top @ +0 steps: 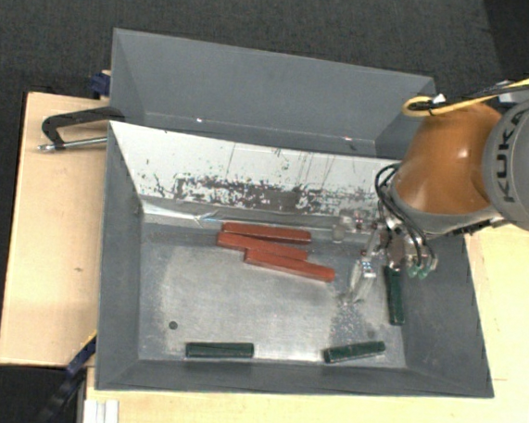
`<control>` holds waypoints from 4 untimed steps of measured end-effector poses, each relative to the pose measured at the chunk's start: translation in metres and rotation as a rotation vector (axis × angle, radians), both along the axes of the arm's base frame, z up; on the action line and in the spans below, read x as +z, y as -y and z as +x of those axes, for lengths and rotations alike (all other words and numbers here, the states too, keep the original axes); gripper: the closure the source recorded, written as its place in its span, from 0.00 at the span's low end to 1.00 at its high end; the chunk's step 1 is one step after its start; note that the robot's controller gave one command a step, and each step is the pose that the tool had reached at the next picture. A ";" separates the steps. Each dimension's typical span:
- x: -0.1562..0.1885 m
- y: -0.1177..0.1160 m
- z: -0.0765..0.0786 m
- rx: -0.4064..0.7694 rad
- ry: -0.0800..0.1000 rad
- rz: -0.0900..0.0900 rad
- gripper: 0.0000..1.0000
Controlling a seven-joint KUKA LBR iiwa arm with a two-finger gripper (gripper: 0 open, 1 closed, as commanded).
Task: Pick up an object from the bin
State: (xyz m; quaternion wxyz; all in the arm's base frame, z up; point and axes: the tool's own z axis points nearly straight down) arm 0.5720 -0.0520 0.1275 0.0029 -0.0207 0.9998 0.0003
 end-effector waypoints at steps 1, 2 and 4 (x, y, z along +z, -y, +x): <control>-0.033 -0.013 -0.010 -0.179 -0.011 0.002 0.00; -0.056 -0.034 0.020 -0.225 0.000 0.001 1.00; 0.099 -0.044 -0.006 -0.206 0.003 0.001 1.00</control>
Offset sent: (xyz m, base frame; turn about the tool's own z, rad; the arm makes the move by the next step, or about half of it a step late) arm 0.0188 0.0332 -0.0575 0.2252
